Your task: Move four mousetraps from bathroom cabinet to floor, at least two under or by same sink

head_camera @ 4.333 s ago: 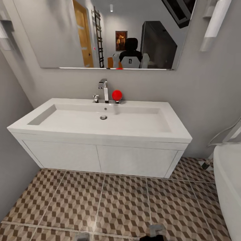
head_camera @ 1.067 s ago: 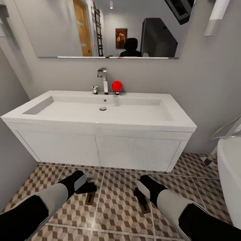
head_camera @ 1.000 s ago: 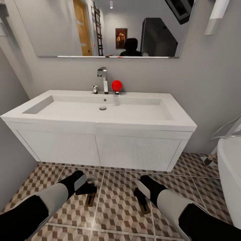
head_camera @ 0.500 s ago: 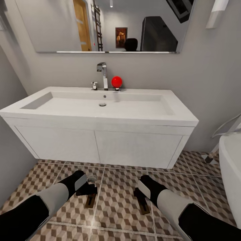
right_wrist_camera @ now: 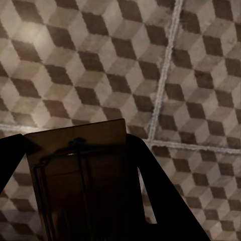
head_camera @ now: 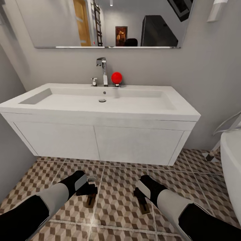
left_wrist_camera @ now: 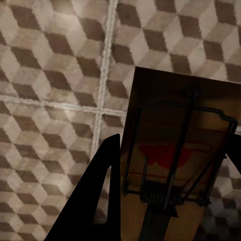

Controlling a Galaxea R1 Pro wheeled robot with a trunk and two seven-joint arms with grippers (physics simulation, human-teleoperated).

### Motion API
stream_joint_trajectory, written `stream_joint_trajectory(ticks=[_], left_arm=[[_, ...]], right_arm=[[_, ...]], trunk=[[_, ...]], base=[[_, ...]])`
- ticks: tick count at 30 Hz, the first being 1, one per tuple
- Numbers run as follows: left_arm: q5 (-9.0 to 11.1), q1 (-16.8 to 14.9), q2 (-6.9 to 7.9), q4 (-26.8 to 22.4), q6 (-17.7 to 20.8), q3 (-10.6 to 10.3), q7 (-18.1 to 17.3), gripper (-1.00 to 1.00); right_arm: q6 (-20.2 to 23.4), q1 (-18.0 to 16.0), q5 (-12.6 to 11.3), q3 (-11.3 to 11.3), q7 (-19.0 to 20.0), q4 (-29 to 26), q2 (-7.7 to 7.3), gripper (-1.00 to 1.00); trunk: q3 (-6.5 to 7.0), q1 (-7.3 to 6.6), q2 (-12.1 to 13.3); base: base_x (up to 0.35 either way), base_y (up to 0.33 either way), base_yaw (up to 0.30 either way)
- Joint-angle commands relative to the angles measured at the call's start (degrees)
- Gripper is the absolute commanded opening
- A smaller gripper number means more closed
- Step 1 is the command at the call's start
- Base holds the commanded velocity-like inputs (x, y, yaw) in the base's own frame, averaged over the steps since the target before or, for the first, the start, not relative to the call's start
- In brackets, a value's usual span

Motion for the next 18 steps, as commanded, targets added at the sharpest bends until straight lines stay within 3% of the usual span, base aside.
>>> stream_joint_trajectory(ticks=[1,18], left_arm=[[0.5,0.0,0.02,-0.1,0.2,-0.2,0.6,-1.00],[0.5,0.0,0.10,-0.1,0.1,-0.2,0.6,-1.00]], right_arm=[[0.1,0.0,-0.7,0.4,-0.4,-0.1,-0.02,-1.00],[0.1,-0.1,-0.7,0.4,-0.4,-0.1,-0.02,-1.00]], trunk=[[-0.23,0.21,-0.4],[-3.28,3.95,-7.3]], base=[[0.000,0.000,0.000],[0.000,0.000,0.000]])
